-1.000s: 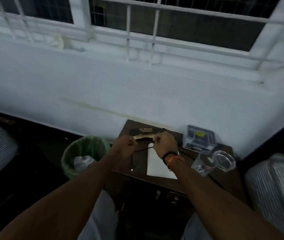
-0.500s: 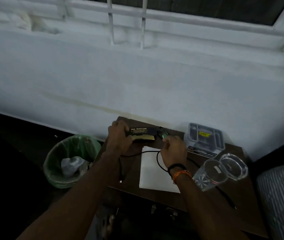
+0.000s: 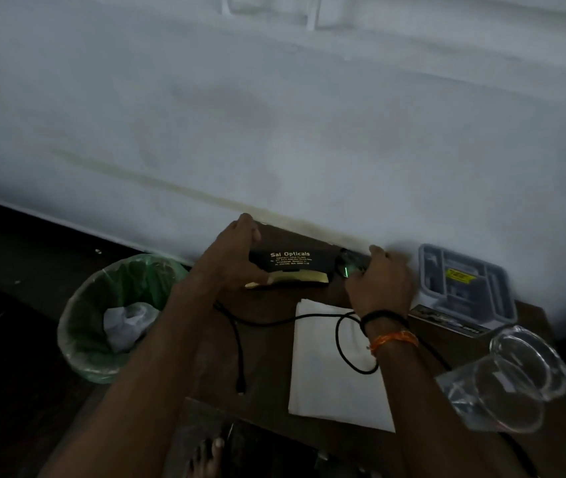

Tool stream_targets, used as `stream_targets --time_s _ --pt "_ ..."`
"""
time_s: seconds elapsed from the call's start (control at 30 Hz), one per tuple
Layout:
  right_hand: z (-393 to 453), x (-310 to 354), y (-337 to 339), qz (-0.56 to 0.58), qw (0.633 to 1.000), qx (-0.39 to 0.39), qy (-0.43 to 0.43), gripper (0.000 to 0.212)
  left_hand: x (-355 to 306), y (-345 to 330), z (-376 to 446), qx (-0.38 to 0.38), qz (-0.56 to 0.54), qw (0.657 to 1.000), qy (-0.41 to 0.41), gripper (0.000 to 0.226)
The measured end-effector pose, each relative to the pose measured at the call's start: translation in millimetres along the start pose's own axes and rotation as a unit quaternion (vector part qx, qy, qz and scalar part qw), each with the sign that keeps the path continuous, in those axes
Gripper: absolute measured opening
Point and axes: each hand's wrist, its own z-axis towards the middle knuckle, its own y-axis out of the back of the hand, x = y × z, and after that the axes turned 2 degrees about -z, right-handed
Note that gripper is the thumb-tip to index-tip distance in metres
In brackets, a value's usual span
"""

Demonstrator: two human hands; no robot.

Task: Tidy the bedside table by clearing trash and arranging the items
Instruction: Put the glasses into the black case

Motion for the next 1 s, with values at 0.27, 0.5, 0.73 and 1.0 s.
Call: stream_targets --time_s 0.27,0.5,0.73,1.0 --pt "3.7 -6.9 -14.2 -0.023 0.999 0.031 -0.018 0.032 15.7 -8.6 -3.8 0.043 0.029 0.998 -0.019 0.069" --pt "0.8 -8.0 -3.3 0.062 0.996 -0.049 -0.030 0.027 15.1 -5.1 -4.2 -0.019 -0.050 0.998 0.027 0.041" --pt "-0.1 11.8 29.2 0.405 0.905 0.040 0.122 0.018 13.1 -5.4 -4.2 -0.044 -0.087 0.994 0.043 0.038" --pt "-9.4 14.3 3.5 0.160 0.930 0.182 0.275 0.018 12.9 -3.8 -7.6 -0.036 -0.093 0.995 0.026 0.034"
